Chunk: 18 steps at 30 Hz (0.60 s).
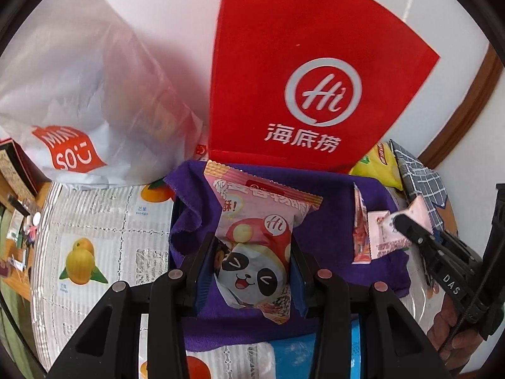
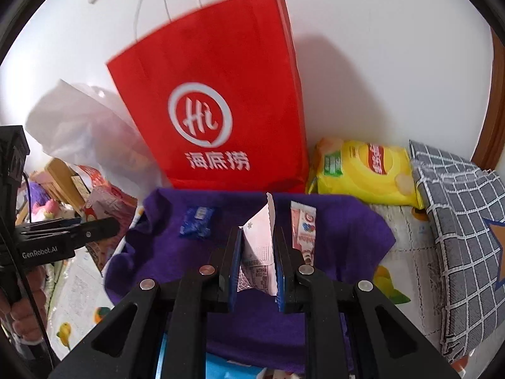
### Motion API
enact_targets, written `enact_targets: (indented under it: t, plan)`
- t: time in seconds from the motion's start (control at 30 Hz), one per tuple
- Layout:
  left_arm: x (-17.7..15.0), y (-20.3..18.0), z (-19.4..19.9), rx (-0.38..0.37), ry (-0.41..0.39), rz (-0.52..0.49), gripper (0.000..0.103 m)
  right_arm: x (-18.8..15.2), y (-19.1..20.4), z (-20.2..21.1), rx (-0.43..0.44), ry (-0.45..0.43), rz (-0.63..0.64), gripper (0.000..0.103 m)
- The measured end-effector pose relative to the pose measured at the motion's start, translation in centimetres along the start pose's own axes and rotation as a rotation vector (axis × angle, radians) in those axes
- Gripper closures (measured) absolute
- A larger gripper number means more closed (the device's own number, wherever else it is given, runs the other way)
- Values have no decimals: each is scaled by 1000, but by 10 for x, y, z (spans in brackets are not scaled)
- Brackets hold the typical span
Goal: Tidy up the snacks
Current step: 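Carry the wafer packet with the right tool while the left tool carries the panda bag over the towel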
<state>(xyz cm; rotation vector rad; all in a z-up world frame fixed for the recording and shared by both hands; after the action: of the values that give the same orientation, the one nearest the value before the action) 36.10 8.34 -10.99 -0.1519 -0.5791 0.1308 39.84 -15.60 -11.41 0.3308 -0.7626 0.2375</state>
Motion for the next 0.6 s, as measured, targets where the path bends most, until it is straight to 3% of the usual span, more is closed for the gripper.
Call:
enact_targets:
  t: [0.6]
  plan:
    - [0,10,-14,2,24,11,63,-15,-7,-33,9,110,18,84]
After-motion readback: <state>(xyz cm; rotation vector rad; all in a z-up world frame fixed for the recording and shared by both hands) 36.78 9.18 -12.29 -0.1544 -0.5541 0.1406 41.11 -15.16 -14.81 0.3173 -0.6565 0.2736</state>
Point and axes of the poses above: each gripper's, at about its wrist camera, not at the fingertips, and z roughly against the way its jaws point, y to its left, x to its top, the point moved 3 cm from there along -z, roughly the way its jaws point
